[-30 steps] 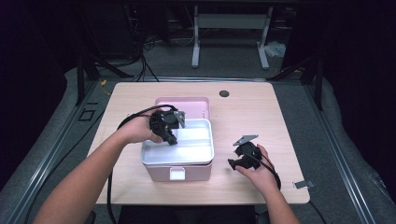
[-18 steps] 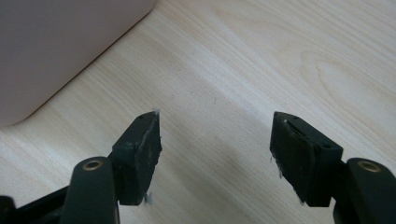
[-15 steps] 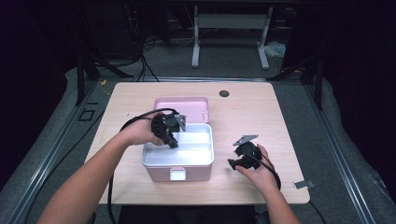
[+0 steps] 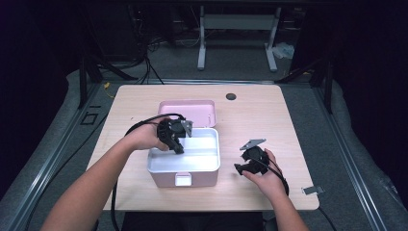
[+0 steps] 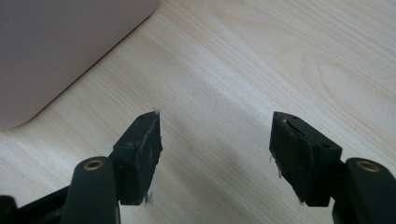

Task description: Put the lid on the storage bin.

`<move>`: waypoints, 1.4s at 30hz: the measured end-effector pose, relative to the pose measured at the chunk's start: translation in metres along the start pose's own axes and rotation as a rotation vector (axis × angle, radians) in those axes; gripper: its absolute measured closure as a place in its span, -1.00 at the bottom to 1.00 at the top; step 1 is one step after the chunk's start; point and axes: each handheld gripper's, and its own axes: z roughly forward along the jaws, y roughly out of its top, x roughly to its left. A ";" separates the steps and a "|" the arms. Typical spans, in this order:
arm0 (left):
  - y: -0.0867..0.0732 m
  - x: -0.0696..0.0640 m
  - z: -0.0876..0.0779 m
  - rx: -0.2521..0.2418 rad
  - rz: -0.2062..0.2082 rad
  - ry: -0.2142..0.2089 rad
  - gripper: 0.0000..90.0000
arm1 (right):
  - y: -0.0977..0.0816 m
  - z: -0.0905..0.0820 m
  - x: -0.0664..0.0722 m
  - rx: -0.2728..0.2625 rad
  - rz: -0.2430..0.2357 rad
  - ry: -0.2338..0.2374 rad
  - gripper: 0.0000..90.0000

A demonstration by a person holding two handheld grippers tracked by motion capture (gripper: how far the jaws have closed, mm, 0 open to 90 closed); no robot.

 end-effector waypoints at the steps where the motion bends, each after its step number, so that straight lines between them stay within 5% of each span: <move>1: 0.000 0.000 0.000 -0.004 -0.001 -0.004 0.98 | 0.000 0.000 0.000 0.000 -0.001 0.000 -0.25; 10: -0.001 0.004 0.000 -0.007 -0.002 -0.003 0.97 | -0.001 0.000 -0.001 -0.003 0.003 0.003 -0.25; 14: -0.001 0.002 -0.001 -0.007 -0.036 0.032 0.81 | -0.001 0.000 -0.001 -0.001 0.004 -0.001 -0.25; 27: -0.007 -0.002 -0.013 -0.050 -0.137 0.049 0.56 | 0.003 0.001 -0.002 -0.014 0.021 0.014 -0.25; 38: -0.001 0.001 0.000 -0.006 -0.126 0.051 0.64 | 0.012 0.000 -0.003 -0.040 0.055 0.043 -0.18; 42: 0.000 0.000 0.001 -0.006 -0.129 0.054 0.67 | 0.017 0.003 -0.004 -0.007 0.047 0.052 -0.24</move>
